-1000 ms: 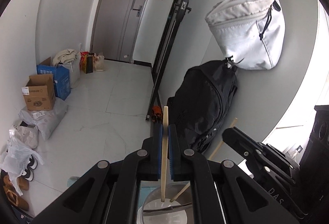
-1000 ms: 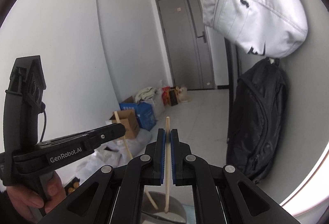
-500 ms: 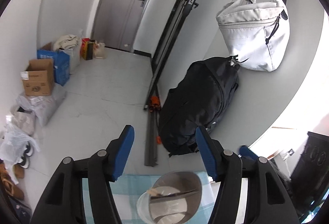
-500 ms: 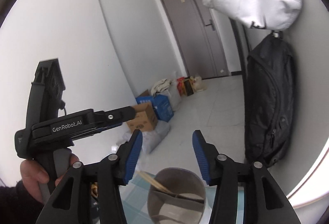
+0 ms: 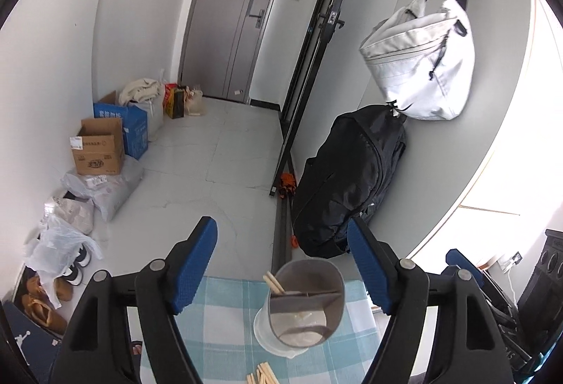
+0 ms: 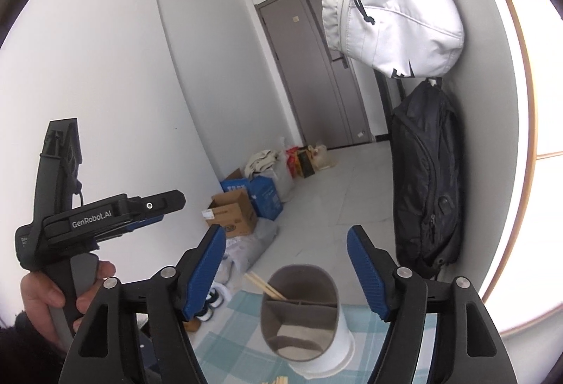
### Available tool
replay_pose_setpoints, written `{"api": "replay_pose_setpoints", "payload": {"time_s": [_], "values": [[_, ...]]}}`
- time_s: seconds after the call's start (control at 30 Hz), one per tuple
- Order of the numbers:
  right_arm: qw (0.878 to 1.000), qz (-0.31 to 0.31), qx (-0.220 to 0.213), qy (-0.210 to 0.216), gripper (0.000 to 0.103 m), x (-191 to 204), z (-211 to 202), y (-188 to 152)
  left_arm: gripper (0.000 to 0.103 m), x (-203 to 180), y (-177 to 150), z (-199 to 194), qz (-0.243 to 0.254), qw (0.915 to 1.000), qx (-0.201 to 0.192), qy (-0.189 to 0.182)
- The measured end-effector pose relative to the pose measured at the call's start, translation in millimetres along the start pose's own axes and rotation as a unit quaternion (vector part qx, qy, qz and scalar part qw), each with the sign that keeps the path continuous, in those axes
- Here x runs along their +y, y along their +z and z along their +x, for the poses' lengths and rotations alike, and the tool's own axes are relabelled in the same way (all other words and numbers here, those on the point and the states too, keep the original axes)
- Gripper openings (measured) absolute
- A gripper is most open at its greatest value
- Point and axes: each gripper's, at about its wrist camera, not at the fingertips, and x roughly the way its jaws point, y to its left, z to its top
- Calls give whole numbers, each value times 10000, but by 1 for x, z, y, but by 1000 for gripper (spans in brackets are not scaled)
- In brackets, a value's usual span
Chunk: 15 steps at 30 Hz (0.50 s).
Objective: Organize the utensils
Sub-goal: 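Withdraw both grippers from the holder back over the chopstick pile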
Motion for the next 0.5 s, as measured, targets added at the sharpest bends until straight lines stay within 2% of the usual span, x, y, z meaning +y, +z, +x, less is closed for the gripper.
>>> {"api": "replay_pose_setpoints", "payload": {"time_s": [0.13, 0.23, 0.5], "values": [[9999, -106, -53, 6, 81, 13, -20, -6, 74, -8, -8, -16, 73, 10000, 8, 25], [9999, -148, -72, -21, 86, 22, -35, -12, 85, -10, -15, -27, 107, 9999, 14, 74], [9994, -279, -19, -190, 96, 40, -65, -38, 86, -8, -49, -49, 144, 9997, 136, 138]]}}
